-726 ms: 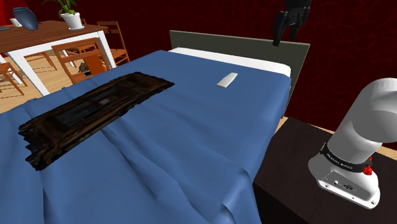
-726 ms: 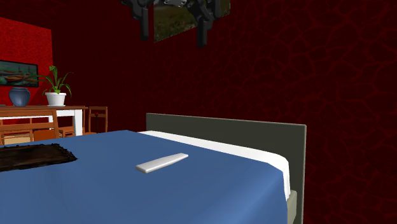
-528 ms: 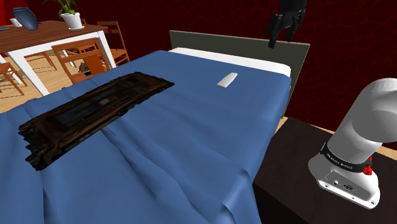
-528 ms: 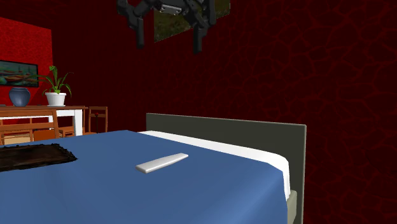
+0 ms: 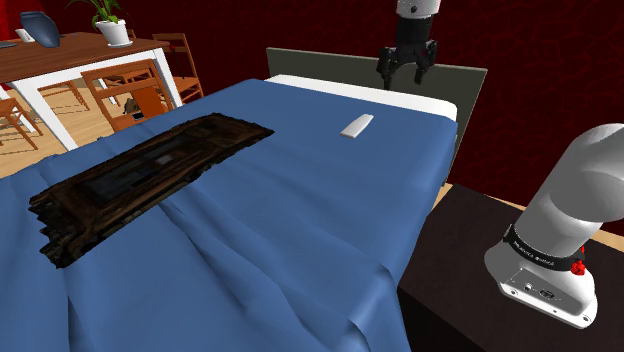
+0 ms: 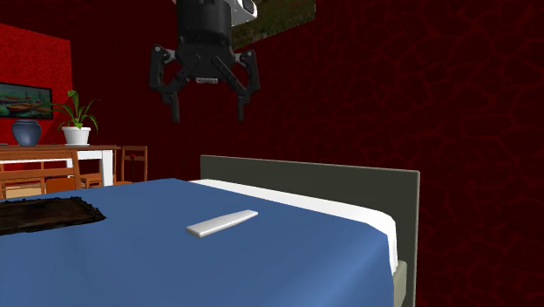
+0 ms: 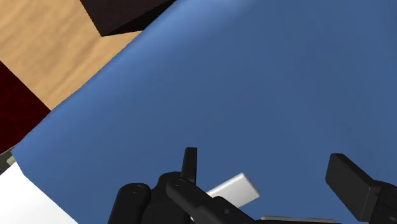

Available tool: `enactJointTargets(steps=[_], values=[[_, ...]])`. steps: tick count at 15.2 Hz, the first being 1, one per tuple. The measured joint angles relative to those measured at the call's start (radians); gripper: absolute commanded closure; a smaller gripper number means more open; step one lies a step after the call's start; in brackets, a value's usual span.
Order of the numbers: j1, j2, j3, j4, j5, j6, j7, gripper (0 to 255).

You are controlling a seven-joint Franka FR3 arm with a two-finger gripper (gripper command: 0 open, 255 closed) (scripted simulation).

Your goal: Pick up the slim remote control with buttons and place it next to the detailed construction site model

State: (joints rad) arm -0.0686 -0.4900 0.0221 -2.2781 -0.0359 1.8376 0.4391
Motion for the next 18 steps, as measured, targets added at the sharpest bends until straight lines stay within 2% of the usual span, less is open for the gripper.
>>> enactJointTargets(steps=[9, 18], values=[[-0.058, 0.319, 0.014, 0.128, 0.006, 0.168, 0.254, 0], [-0.099, 0.656, -0.02, 0.361, 0.017, 0.253, 0.469, 0]])
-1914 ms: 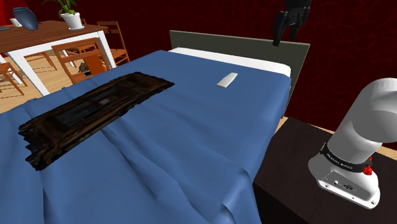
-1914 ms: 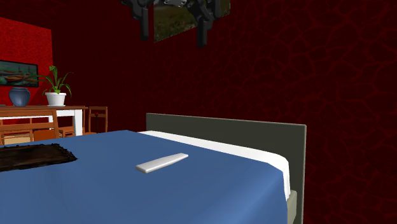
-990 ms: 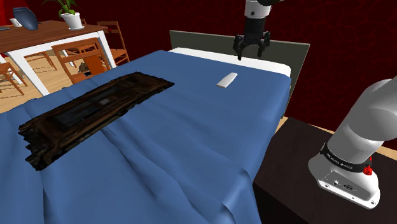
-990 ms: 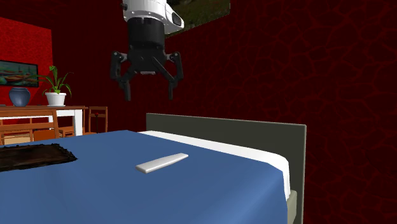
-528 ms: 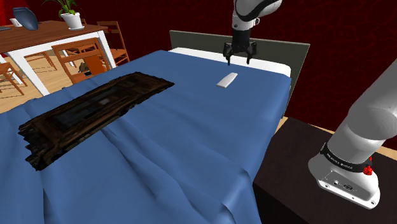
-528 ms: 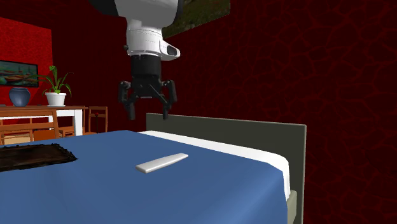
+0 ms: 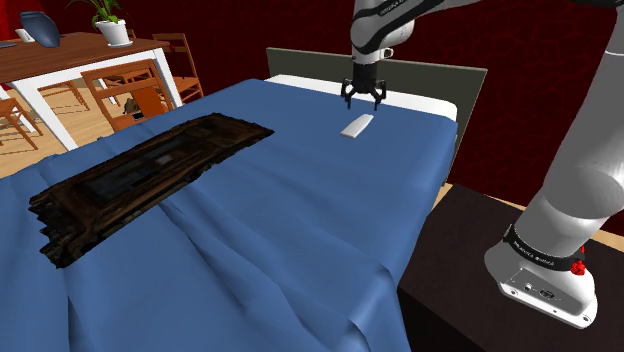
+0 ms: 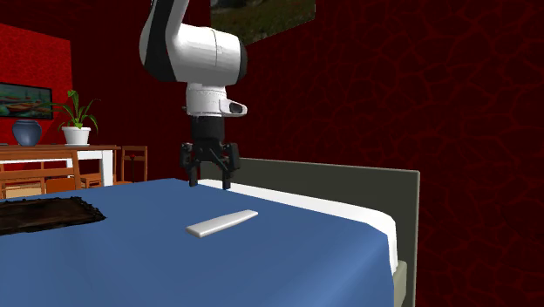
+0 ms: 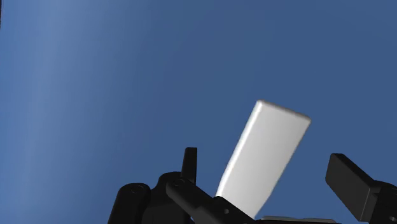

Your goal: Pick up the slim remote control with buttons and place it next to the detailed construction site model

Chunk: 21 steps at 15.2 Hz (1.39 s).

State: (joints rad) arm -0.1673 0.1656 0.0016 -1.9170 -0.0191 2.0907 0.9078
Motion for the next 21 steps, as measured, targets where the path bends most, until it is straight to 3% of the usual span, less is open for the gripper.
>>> enactJointTargets(steps=[9, 21], values=[[-0.049, 0.306, -0.058, 0.269, 0.051, 0.018, 0.158, 0], [-0.054, 0.382, -0.06, 0.266, 0.06, 0.095, 0.172, 0]])
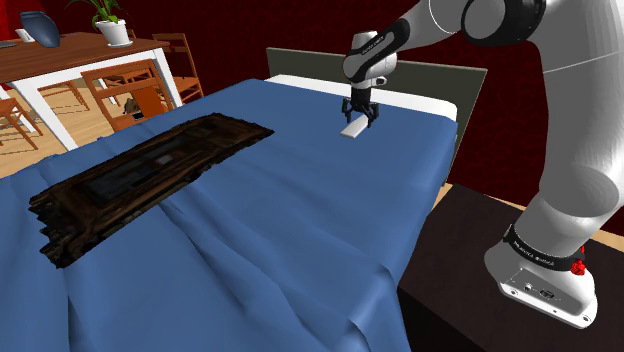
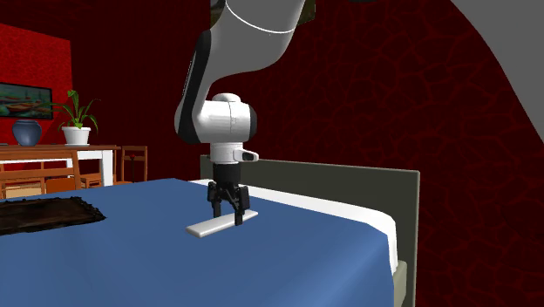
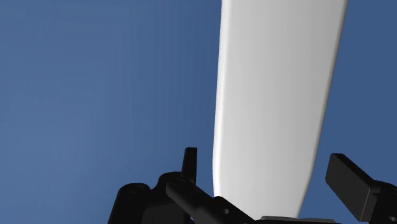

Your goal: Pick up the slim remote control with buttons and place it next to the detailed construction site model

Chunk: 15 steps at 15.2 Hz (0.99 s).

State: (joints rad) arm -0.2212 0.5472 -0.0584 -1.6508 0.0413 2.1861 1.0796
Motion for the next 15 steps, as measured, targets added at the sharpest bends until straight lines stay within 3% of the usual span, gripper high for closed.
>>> enactJointTargets(steps=[2, 3, 15], values=[[0.0, 0.0, 0.0, 0.0, 0.0, 0.0, 0.0, 0], [0.0, 0.0, 0.0, 0.0, 0.0, 0.0, 0.0, 255], [0.0, -0.007, 0.0, 0.006, -0.001, -0.013, 0.001, 255]])
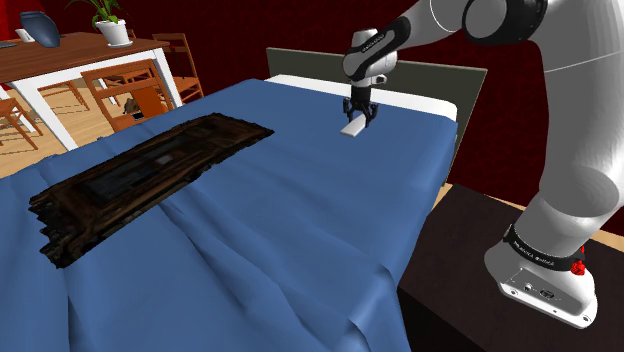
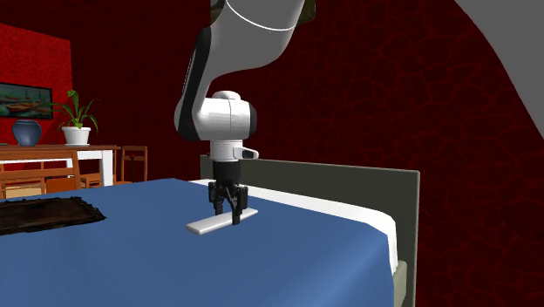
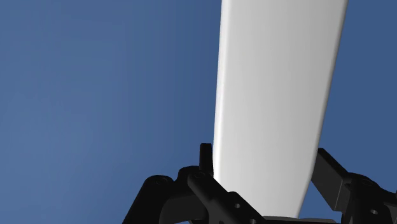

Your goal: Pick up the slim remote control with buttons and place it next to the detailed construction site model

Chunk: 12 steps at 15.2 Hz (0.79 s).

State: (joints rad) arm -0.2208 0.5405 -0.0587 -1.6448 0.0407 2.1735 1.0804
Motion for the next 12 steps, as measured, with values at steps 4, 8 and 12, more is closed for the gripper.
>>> enactJointTargets(steps=[4, 8, 12], values=[[0.001, -0.03, -0.001, 0.006, -0.002, -0.036, 0.001, 255], [0.001, -0.049, -0.002, 0.03, -0.004, -0.079, 0.002, 255], [0.001, -0.071, -0.003, 0.053, -0.006, -0.124, 0.004, 255]])
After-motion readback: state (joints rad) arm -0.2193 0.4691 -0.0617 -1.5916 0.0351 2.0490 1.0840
